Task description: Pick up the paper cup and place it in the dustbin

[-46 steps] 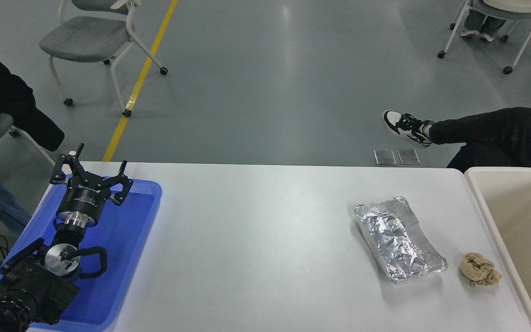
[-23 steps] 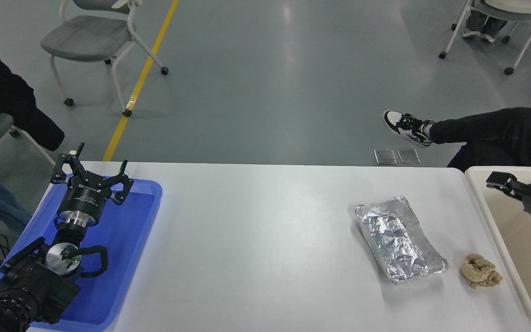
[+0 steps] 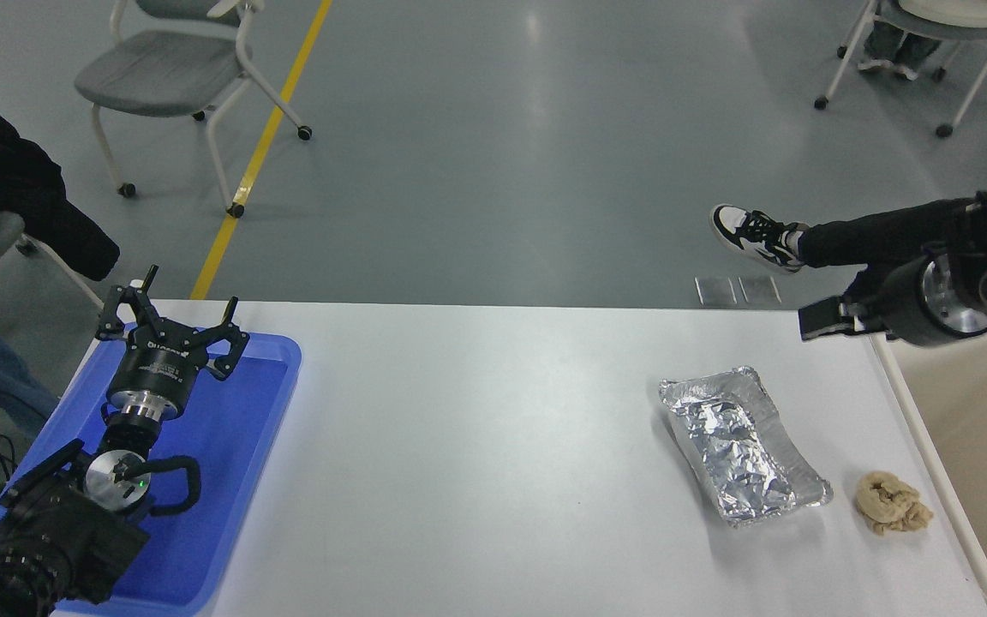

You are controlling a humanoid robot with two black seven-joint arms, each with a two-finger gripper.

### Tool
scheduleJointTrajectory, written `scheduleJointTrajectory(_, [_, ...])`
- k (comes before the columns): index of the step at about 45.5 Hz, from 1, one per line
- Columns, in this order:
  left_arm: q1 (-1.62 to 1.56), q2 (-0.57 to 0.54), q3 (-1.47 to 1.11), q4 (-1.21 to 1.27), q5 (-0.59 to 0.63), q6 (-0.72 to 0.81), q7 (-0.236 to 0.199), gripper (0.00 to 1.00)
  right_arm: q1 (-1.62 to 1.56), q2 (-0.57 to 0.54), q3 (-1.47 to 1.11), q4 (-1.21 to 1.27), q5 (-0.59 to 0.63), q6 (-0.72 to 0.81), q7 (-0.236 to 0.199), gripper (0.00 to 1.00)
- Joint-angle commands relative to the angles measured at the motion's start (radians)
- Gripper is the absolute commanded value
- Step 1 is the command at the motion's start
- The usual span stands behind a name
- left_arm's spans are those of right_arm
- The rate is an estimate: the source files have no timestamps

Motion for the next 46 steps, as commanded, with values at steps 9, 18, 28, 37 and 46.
scheduleJointTrajectory(9, [0.001,0.001,-0.002,0.003,0.0,0.0,-0.002,1.0,0.245,0.253,-0.059,0.094,0.277,0.164,0.0,1.0])
scheduleJointTrajectory(18, [0.001,0.001,0.0,0.003,0.0,0.0,-0.002,1.0,0.294,0.323,-0.102,0.094,0.338,0.184,0.0,1.0])
scheduleJointTrajectory(28, [0.003,0.001,0.0,0.003,0.0,0.0,-0.002,1.0,0.368,0.317,-0.142,0.121,0.343,0.256,0.0,1.0])
scheduleJointTrajectory(37, [0.003,0.001,0.0,0.0,0.0,0.0,-0.002,1.0,0.431,0.325,-0.13,0.164,0.38,0.284,0.0,1.0])
scheduleJointTrajectory(46, [0.003,0.001,0.0,0.0,0.0,0.0,-0.002,1.0,0.471,0.327,-0.131,0.183,0.429,0.333,0.0,1.0])
